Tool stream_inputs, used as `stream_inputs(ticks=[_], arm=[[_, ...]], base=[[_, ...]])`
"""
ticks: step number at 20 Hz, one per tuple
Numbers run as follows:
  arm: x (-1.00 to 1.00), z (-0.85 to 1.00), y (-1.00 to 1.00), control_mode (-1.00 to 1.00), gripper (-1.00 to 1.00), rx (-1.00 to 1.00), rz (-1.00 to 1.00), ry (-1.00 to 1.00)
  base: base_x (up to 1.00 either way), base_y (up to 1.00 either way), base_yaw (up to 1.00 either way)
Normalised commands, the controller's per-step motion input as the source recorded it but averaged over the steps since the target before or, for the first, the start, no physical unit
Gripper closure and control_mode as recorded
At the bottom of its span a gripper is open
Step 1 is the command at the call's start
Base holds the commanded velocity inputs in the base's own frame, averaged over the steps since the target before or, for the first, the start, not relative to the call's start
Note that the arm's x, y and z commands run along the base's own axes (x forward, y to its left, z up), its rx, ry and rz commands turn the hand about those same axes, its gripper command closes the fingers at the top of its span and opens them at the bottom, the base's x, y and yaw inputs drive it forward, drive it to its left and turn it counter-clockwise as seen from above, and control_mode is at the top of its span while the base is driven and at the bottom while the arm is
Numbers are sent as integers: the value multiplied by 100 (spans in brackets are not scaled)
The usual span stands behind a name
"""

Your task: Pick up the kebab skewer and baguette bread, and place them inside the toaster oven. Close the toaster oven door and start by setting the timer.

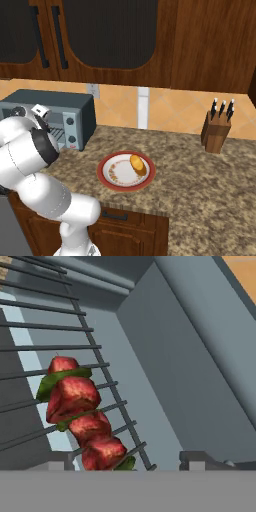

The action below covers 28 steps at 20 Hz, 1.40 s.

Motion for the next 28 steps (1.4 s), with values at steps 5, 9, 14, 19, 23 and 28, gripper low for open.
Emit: stream_inputs(ticks=[5,9,14,19,23,28], arm=[[9,1,0,-100,-100,0,0,0],[0,6,-4,-100,-100,1,0,4],[-46,42,-53,-100,-100,1,0,9],[-68,68,-55,-100,-100,8,-6,10],[-47,87,-57,-100,-100,13,-12,27],[-45,31,-68,-100,-100,5,-15,28]], base=[[0,0,0],[0,0,0],[0,0,0],[0,0,0],[0,0,0],[0,0,0]])
